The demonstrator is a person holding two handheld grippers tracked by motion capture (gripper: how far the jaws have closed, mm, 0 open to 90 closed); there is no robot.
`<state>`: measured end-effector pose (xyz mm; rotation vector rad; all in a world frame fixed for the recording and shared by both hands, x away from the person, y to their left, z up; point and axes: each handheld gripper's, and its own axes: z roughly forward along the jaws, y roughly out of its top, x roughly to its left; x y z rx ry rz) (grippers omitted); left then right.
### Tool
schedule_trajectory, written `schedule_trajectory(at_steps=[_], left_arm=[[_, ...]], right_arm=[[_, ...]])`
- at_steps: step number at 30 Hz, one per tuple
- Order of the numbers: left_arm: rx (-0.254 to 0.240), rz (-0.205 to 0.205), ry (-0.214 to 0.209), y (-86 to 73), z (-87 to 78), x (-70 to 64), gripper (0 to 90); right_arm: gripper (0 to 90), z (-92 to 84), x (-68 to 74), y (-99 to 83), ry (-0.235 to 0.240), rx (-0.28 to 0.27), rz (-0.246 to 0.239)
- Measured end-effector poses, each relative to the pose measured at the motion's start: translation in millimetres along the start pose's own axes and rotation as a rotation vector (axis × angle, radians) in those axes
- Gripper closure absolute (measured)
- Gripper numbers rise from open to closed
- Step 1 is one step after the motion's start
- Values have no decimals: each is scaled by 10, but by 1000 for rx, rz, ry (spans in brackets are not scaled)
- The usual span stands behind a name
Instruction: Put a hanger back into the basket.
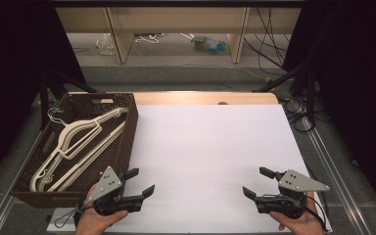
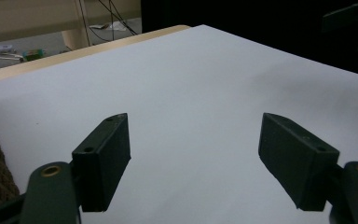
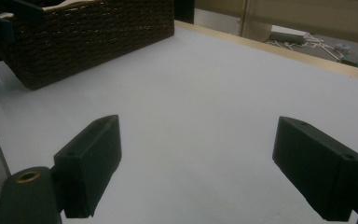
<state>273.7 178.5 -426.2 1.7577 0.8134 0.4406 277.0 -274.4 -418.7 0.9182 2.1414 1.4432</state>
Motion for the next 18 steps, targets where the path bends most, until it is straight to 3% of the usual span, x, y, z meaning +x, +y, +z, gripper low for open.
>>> schedule_trajectory(at_steps=[1, 2, 4, 5, 10, 12, 14, 17, 18], left_arm=[[6, 39, 15, 6, -15, 23, 250], [3, 38, 27, 1, -20, 28, 250], [0, 18, 24, -6, -27, 44, 245], [-9, 5, 24, -10, -31, 43, 243], [-27, 37, 11, 4, -58, 50, 239], [-26, 19, 8, -2, -54, 48, 237], [-27, 29, -1, 3, -56, 61, 235], [-31, 12, -4, 4, -61, 57, 234], [-31, 26, -5, 7, -65, 67, 233]], right_arm=[[165, -21, 4, -10, -6, 12, 7], [165, -41, 3, -18, -14, 32, 3], [165, -17, 12, -53, -3, -5, 15], [164, -38, 14, -56, -13, 12, 10], [162, -47, 43, -106, -13, 14, 17], [162, -43, 51, -115, -12, 15, 12], [162, -25, 62, -111, 6, -1, 17], [163, -22, 55, -107, -1, -11, 3], [163, -19, 48, -108, -5, -17, -3]])
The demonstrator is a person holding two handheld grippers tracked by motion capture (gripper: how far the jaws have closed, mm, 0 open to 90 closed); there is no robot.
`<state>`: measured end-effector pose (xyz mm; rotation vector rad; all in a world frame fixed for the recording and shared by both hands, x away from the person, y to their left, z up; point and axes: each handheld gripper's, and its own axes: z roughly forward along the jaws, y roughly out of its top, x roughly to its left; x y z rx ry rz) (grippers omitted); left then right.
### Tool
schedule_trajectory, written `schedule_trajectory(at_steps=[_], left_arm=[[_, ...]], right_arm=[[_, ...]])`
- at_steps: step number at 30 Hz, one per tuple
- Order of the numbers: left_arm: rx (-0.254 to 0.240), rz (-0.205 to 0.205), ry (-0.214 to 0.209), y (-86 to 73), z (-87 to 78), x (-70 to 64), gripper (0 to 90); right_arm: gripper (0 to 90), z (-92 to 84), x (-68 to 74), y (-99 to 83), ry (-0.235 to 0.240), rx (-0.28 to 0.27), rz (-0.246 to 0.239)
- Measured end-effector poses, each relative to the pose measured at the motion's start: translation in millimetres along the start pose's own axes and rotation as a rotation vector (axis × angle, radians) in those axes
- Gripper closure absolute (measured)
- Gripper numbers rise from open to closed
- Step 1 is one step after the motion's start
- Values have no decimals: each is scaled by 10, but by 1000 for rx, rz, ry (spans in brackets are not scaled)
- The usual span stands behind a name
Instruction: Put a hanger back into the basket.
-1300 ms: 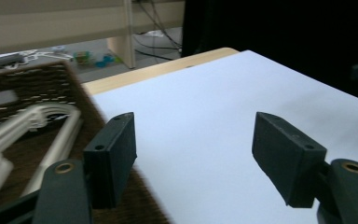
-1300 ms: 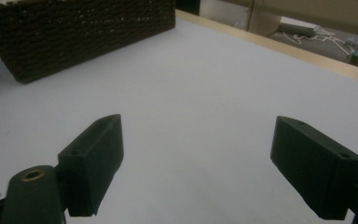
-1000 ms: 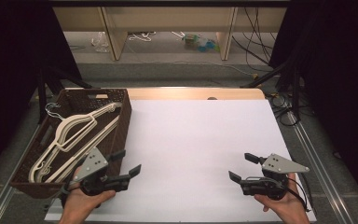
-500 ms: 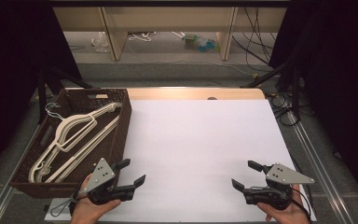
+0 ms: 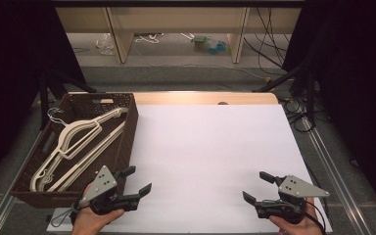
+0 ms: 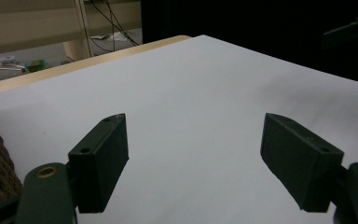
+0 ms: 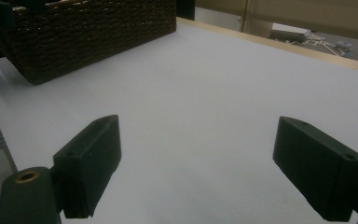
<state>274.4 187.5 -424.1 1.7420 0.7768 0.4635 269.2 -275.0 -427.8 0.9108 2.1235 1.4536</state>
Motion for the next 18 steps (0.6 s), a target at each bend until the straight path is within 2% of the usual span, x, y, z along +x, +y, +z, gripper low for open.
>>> schedule_trajectory(at_steps=[2, 4, 9, 16, 18], left_arm=[[1, -4, 2, -3, 0, 3, 233], [-3, -13, 2, -5, 0, 7, 233], [-5, 0, 1, 1, -18, 31, 233], [2, -18, -2, -6, -6, 8, 233], [3, -2, -6, -6, -3, 13, 233]], right_arm=[[163, -20, 0, 7, 0, 32, 11], [163, -15, -4, 6, -1, 29, 11], [163, -6, -4, 4, -7, 24, 1], [163, -7, 0, 1, 3, 36, 13], [163, 1, 2, -2, 2, 29, 13]])
